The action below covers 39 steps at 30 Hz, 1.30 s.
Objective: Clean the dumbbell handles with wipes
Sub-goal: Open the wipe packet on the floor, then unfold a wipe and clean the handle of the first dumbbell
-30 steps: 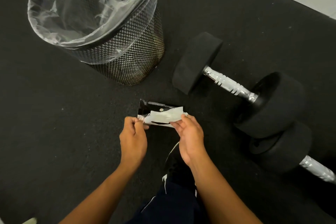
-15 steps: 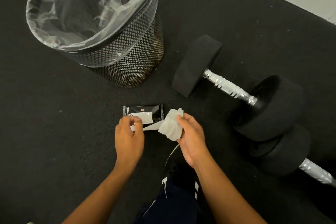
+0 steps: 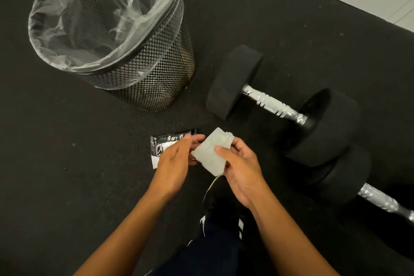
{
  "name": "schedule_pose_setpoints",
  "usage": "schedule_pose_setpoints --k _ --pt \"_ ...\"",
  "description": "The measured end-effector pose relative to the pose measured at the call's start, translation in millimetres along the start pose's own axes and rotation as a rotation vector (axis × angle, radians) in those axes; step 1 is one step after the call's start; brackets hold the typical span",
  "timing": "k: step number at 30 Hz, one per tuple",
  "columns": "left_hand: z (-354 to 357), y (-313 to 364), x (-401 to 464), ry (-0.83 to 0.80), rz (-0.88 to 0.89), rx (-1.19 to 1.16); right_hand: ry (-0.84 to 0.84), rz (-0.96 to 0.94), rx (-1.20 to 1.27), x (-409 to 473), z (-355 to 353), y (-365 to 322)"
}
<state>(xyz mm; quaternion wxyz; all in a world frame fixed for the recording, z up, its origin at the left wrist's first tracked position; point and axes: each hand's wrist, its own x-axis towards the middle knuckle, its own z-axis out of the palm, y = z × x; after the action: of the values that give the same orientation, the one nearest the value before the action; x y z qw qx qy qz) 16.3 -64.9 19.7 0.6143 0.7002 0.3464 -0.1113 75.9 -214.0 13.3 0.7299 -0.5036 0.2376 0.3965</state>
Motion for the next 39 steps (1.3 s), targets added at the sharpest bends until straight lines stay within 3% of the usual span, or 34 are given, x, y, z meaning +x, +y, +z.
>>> schedule_pose_setpoints --k 3,9,15,22,28,31,39 --pt "6.7 25.6 -10.0 -0.142 0.022 -0.115 0.001 -0.037 0.001 -13.6 -5.7 -11.7" --pt "27.0 52.8 -16.6 -0.051 0.188 -0.120 0.038 -0.138 0.105 -42.3 -24.5 -45.9" --pt "41.5 91.6 -28.7 -0.163 0.215 -0.109 0.105 -0.221 0.077 -70.7 -37.9 -80.5" --pt "53.2 147.1 -48.5 -0.430 0.231 0.042 0.076 -0.303 0.058 -109.0 -42.9 -123.5" --pt "71.3 194.0 -66.1 -0.530 0.232 -0.060 -0.066 -0.350 0.088 -144.6 -41.8 -146.4" --pt "81.1 216.7 -76.1 -0.609 0.241 -0.045 -0.074 -0.367 -0.027 -163.9 -49.3 -165.0" --pt "131.8 258.2 -113.6 -0.729 0.279 0.145 0.114 -0.512 -0.575 -245.9 -111.7 -228.4"
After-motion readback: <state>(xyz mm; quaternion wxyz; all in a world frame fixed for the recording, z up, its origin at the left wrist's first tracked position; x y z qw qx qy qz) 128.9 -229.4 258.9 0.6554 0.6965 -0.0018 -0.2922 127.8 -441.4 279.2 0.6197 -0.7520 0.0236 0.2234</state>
